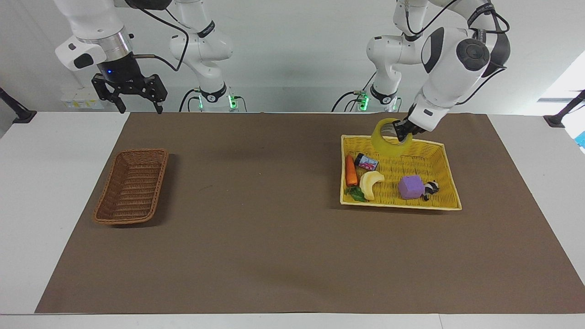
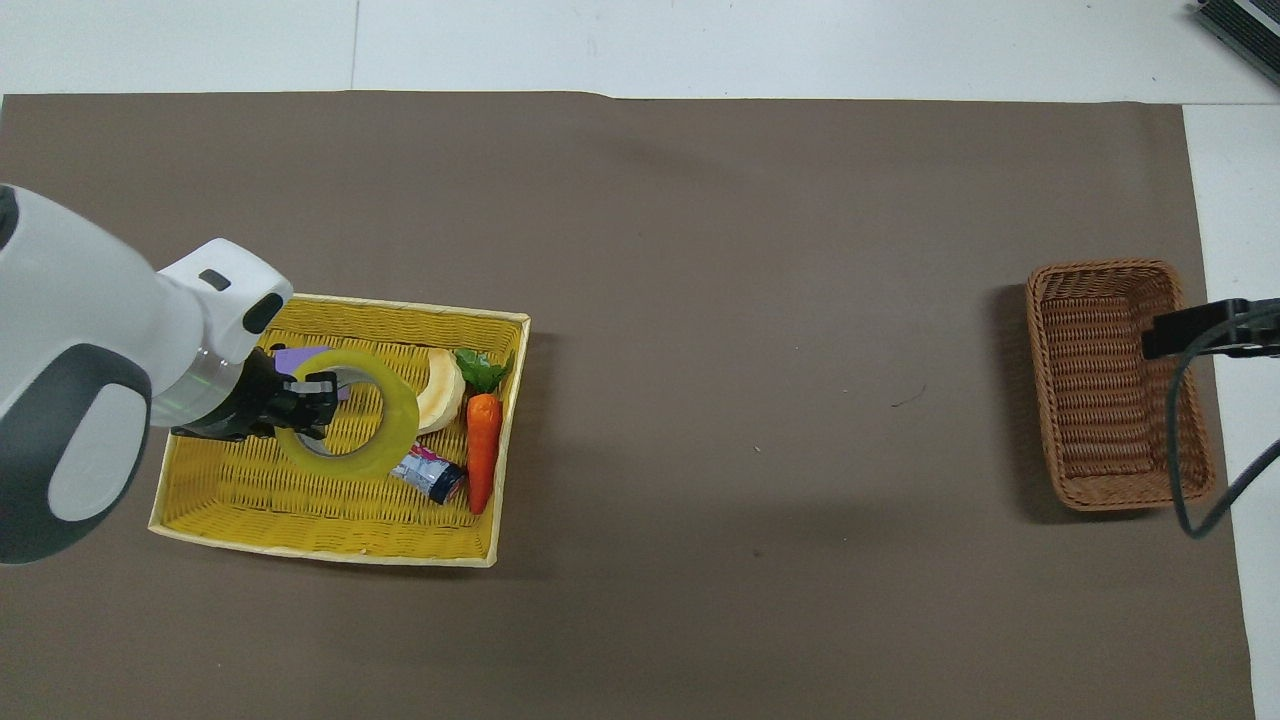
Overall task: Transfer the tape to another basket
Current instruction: 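Grasp the tape roll with the left gripper and lift it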
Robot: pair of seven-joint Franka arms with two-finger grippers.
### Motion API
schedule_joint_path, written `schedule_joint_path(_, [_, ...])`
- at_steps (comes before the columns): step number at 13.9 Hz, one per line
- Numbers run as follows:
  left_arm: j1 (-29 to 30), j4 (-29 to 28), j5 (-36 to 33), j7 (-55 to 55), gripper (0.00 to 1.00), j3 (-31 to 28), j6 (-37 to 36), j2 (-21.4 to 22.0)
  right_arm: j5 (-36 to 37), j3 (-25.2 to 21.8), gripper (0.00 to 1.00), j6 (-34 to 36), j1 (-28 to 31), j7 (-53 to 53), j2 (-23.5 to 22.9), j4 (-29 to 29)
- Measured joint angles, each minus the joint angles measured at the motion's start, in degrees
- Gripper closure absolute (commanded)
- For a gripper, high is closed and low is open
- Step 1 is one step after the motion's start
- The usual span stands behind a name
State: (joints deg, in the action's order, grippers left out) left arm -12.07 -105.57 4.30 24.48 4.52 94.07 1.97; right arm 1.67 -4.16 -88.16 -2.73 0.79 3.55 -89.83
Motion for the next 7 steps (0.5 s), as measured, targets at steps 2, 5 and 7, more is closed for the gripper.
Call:
schedule_joint_path(2, [-4.44,3.49,0.12,7.42,1.0,0.11,-0.18,-2.04,0.0,0.0,0.0,0.0,0.0,0.0,0.0,0.0])
schedule_joint_path(5, [-9.74,8.98,2.76,18.55,1.0,0.26,-0.14,-4.92,0.0,0.0,0.0,0.0,0.0,0.0,0.0,0.0])
schedule_joint_path(7, [-11.93,13.45,5.34,24.51,1.0,0.26,0.1,-6.79,0.0,0.0,0.0,0.0,0.0,0.0,0.0,0.0])
